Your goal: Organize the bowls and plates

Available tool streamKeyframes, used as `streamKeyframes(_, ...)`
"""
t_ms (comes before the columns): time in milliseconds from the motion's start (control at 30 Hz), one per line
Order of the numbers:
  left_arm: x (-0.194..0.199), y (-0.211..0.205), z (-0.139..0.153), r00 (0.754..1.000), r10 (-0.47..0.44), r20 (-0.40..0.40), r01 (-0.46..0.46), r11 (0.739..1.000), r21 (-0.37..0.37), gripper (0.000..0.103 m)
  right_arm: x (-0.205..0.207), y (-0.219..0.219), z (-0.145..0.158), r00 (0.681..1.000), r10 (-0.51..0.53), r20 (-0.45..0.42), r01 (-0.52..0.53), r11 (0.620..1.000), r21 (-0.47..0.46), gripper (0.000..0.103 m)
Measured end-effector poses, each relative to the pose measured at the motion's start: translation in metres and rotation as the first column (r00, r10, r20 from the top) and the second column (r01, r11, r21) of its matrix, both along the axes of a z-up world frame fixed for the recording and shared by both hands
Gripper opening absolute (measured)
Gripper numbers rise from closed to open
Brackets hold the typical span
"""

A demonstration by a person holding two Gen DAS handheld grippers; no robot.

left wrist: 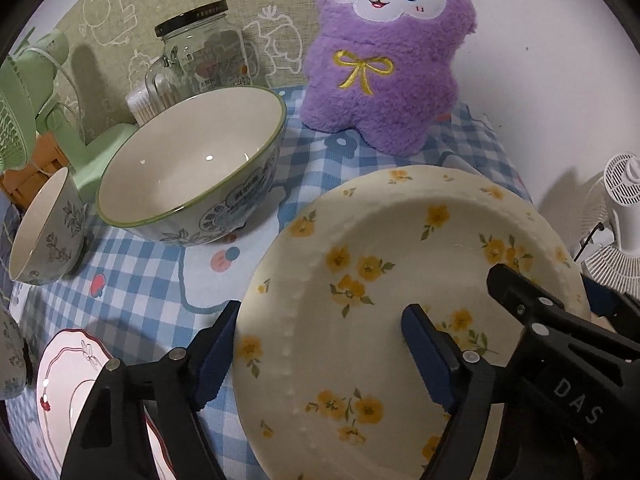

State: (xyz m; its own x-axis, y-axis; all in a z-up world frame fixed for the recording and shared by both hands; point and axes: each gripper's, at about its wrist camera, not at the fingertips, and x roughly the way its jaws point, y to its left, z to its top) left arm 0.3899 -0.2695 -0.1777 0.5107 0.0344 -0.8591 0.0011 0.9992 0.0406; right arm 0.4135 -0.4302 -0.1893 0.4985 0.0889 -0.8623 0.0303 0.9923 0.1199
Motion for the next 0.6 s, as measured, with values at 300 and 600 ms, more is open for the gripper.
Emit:
streamKeyframes(300,0.0003,0.0005,0.0010,1.000,-0.020,-0.016,0.020,1.000,0.001,0.078,-0.0001,-0.0031,0.0001,1.000,-0.003,-0.025,0.003,1.000,-0.026,0.062)
streamKeyframes(600,0.0001,0.0057,0.0020,1.000,-0.011,-0.024,0.011,1.000,-0.006,0.070,0.0001,-0.0015,0.0012,0.998,-0.013,-0.054,0.012,0.999,-0.029,0.063)
